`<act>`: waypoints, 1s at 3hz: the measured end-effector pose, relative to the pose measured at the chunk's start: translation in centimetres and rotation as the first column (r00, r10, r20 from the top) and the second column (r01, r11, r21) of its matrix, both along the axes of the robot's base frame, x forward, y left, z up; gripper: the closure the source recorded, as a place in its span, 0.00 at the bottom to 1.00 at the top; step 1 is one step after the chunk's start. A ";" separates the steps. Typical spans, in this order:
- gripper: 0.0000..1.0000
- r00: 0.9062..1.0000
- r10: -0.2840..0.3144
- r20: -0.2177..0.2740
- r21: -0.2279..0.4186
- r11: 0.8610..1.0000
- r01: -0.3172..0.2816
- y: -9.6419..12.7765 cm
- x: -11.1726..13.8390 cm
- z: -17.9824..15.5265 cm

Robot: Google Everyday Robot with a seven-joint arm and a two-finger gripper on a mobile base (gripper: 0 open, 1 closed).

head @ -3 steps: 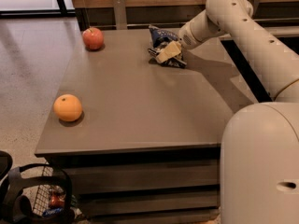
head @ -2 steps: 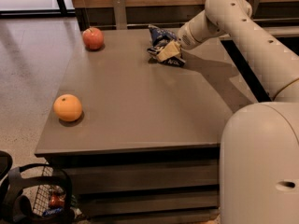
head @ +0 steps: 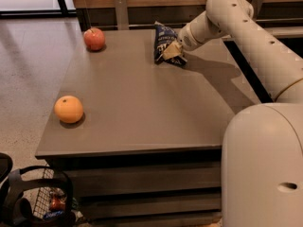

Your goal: Move blue chip bag near orange

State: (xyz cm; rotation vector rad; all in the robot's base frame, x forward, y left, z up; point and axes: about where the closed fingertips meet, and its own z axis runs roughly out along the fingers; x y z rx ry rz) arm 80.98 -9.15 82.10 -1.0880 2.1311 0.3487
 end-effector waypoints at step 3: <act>1.00 1.000 0.000 0.000 0.000 1.000 0.000 0.0 0.0 0.1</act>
Offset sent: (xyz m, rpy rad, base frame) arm -0.0311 -0.0353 0.0543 -0.0585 -0.0949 -0.0396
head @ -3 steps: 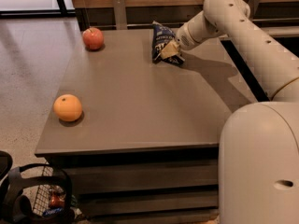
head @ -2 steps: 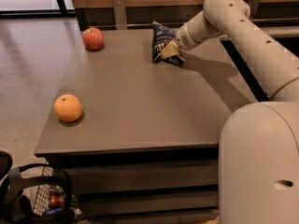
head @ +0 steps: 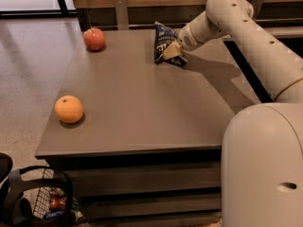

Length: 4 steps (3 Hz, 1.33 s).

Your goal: Move blue chip bag near orange

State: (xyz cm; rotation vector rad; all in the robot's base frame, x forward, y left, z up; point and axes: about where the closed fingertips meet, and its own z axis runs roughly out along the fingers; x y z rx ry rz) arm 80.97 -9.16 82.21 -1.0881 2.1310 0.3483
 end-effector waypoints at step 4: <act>1.00 1.000 0.000 0.000 0.000 1.000 0.000 0.0 0.0 0.1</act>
Offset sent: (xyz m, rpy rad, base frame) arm -0.0554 -0.0560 0.0966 -0.0759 -0.2066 -0.0964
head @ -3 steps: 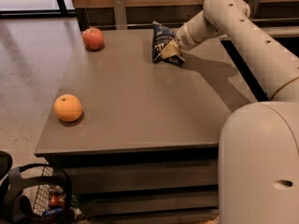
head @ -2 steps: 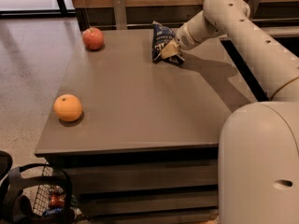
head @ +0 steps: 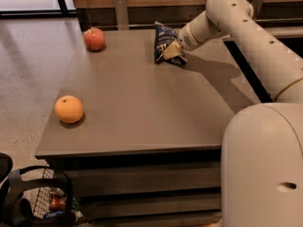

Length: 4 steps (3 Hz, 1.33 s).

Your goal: Move blue chip bag near orange

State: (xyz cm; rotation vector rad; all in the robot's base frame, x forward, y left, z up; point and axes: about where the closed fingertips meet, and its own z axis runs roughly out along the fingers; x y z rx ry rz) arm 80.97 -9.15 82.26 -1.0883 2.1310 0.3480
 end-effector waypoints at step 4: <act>1.00 1.000 0.000 0.000 0.000 1.000 0.000 0.0 0.0 0.0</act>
Offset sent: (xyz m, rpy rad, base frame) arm -0.0043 -0.0379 0.0753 -0.1168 -0.1601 -0.1358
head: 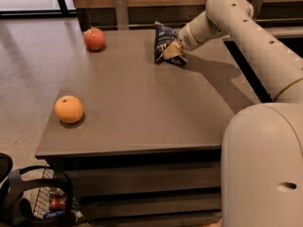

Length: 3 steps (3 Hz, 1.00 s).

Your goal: Move blue chip bag near orange

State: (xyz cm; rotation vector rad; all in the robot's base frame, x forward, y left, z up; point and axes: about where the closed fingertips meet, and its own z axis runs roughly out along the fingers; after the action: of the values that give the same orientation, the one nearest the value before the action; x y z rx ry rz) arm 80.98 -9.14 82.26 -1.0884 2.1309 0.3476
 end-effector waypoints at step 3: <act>1.00 1.000 0.001 -0.001 0.000 1.000 -0.001 0.1 0.0 0.0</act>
Offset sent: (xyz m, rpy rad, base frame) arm -0.0160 -0.0155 0.1160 -0.1434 -0.2413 -0.0260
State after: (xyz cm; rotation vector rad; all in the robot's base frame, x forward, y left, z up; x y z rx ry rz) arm 80.98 -9.07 82.31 -1.0896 2.1314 0.3486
